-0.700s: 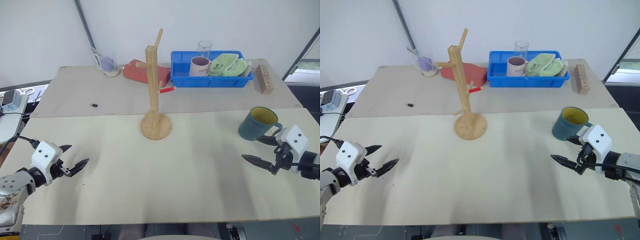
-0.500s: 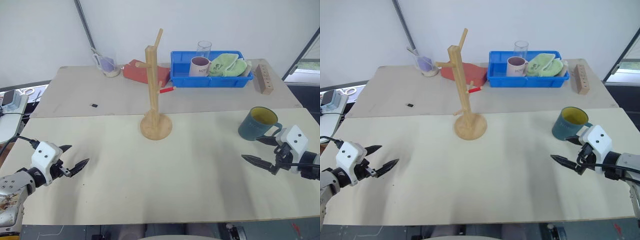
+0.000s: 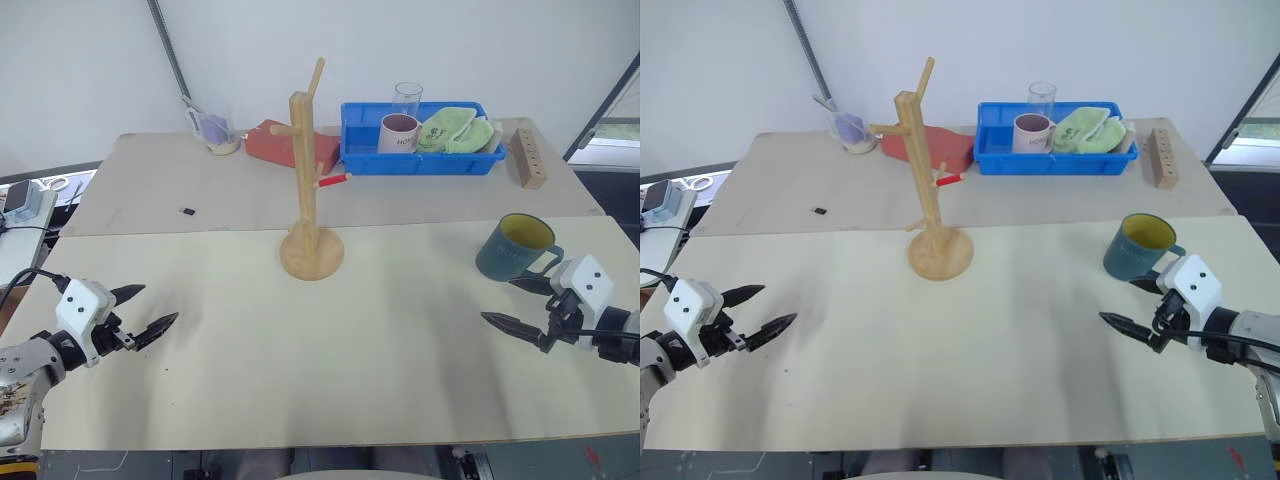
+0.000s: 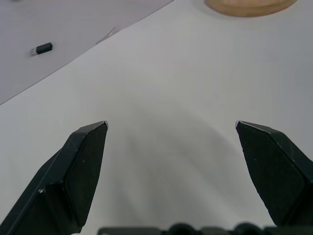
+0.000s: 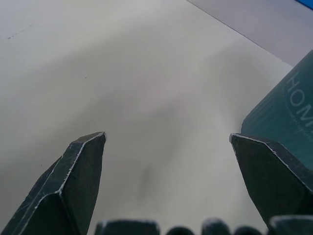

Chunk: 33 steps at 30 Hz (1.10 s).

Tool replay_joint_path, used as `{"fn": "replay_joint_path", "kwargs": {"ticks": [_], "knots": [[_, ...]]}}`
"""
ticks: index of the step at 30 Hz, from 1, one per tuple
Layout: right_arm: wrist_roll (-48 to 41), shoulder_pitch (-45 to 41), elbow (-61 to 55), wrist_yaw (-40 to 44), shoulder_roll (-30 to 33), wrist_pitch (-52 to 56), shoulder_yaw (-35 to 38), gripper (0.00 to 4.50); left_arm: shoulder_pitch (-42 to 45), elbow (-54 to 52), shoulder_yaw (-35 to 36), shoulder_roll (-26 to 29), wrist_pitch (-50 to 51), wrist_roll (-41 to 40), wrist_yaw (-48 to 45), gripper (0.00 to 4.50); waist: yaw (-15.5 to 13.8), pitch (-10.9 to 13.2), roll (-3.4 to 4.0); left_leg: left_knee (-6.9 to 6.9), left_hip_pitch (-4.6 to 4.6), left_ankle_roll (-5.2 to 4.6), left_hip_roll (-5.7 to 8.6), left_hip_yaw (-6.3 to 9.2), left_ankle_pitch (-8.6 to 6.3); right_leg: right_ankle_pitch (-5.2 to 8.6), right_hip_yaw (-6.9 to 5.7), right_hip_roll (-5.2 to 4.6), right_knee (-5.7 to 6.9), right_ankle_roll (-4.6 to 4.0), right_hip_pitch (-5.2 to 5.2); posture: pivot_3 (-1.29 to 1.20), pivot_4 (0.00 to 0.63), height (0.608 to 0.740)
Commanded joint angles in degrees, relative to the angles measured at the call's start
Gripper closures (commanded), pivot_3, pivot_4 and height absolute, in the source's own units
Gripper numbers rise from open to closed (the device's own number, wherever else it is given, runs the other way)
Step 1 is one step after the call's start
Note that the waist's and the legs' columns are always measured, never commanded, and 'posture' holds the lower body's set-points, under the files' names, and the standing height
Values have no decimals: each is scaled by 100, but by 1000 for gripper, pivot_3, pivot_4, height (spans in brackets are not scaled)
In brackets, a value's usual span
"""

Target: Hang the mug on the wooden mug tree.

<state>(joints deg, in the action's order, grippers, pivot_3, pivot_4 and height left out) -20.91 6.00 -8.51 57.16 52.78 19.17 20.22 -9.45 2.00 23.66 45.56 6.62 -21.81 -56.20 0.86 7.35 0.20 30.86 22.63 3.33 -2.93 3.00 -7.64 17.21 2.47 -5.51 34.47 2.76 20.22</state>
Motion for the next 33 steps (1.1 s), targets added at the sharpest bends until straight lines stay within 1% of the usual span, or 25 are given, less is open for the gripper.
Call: {"fn": "replay_joint_path", "kwargs": {"ticks": [1, 3, 7, 9, 10, 13, 15, 16, 19, 21, 25, 26, 28, 33], "knots": [[11, 49, -116, -93, -64, -156, 163, 14, 50, -572, -148, 175, 56, -102, -248, 0, -3, -1, -2, 0, -2, 0, -1, 1, 0, 0, 0, 1, 2, 0, 0, 0, 150, 740], [62, 97, -209, -304, -214, -199, 187, 14, 340, -1032, -514, 147, 242, -176, -285, 0, -39, -1, -1, 0, -3, 0, -1, 0, 0, 0, 0, 0, 3, 0, -2, 0, 150, 740], [22, 516, -801, -838, -701, -73, 419, 14, 1175, -1872, -1168, 102, 1123, -771, -391, 0, -118, -3, -1, 1, 19, 1, -1, -4, 0, 0, 0, 5, 5, 0, -4, 0, 150, 740], [-26, 871, -1285, -1247, -1113, 18, 575, 14, 1691, -2192, -1524, 45, 1655, -1166, -453, 0, -133, -7, 0, 5, 21, 0, 0, -3, 1, -2, 5, 9, 9, 3, -5, 0, 150, 740], [-34, 995, -1475, -1464, -1309, 57, 644, 14, 1897, -2292, -1693, 39, 1775, -1236, -519, 0, -140, -8, -2, 9, 20, 1, 0, -2, 2, -2, 7, 13, 19, 4, -7, 0, 150, 740], [-138, 1227, -1960, -2273, -2040, 250, 869, 14, 2547, -2389, -2221, -106, 1899, -1240, -723, 0, -108, -12, 3, 21, 15, 0, 0, 9, 2, -2, 13, 23, 48, 5, -3, 0, 150, 740], [-117, 1310, -2177, -2670, -2384, 319, 929, 14, 2858, -2365, -2462, -224, 1886, -1216, -829, 0, -58, -14, 2, 19, 9, -1, 0, 14, 3, -2, 16, 28, 51, 5, -5, 0, 150, 740], [14, 1301, -2230, -3010, -2615, 319, 939, 14, 3086, -2319, -2646, -380, 1872, -1193, -869, 0, -21, -15, 3, 19, 7, -1, 0, 17, 3, -2, 17, 29, 52, 5, -3, 0, 150, 740], [241, 1122, -2192, -3796, -3027, 410, 1005, 14, 3566, -2137, -3125, -731, 1706, -976, -1003, 0, 9, -18, -4, 20, 3, -2, 0, 21, 3, -2, 20, 32, 51, 5, -4, 0, 150, 740], [243, 945, -2072, -4100, -3137, 515, 1088, 14, 3750, -2007, -3383, -892, 1535, -762, -1100, 0, 31, -20, -2, 24, 5, -2, 2, 19, 4, -2, 23, 31, 50, 5, -4, 0, 150, 740], [303, 490, -1456, -4515, -3139, 496, 1271, 14, 4060, -1751, -3819, -1273, 1260, -426, -1177, 0, 17, -21, 0, 27, 1, -8, 7, 19, 7, -2, 37, 36, 50, 5, -6, 0, 150, 740], [283, 374, -1298, -4584, -3139, 496, 1304, 14, 4103, -1728, -3846, -1344, 1265, -408, -1168, 0, 14, -22, 0, 27, 2, -14, 7, 19, 11, -2, 37, 37, 51, 5, -7, 0, 150, 740], [304, 236, -1086, -4658, -3125, 469, 1300, 14, 4138, -1722, -3865, -1419, 1290, -400, -1160, 0, 15, -22, 0, 28, 5, -63, 7, 18, 41, -2, 40, 37, 52, 5, -5, 0, 150, 740], [382, -197, -612, -4752, -3042, 417, 1145, 14, 4227, -1717, -3882, -1539, 1345, -362, -1094, 0, 31, -22, 1, 19, 1, -72, 7, 18, 46, -2, 55, 46, 55, 5, -5, 0, 150, 740]]}}
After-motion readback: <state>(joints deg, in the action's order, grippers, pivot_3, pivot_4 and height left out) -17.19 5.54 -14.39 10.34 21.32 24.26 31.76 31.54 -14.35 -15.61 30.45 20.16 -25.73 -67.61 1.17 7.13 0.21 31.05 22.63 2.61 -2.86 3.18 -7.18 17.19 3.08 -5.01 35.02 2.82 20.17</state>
